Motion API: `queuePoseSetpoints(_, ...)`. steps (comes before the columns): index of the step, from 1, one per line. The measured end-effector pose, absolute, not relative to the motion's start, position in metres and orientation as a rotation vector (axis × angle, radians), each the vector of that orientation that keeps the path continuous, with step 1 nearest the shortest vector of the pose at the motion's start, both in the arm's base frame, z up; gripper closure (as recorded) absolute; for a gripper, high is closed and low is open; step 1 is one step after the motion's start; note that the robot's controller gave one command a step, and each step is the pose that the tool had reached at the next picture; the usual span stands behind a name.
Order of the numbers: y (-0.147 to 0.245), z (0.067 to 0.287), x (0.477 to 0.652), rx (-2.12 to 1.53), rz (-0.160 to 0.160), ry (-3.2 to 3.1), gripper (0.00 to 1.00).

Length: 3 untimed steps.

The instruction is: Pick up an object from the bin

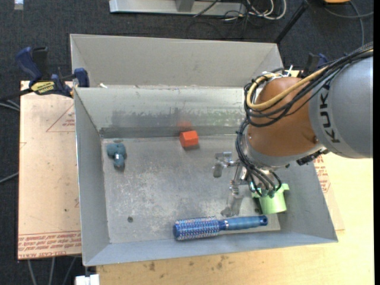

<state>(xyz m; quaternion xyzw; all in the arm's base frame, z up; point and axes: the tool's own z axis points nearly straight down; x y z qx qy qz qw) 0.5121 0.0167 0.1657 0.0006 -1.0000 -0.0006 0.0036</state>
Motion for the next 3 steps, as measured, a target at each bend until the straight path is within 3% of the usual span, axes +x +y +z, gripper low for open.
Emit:
queuePoseSetpoints(1, -0.023, 0.069, 0.488, 0.201, -0.001, -3.147, 0.0)
queuePoseSetpoints(2, -0.022, 0.07, 0.486, 0.205, -0.002, -3.134, 1.0)
queuePoseSetpoints(3, -0.014, 0.203, 0.502, 0.07, -0.001, -3.15, 1.0)
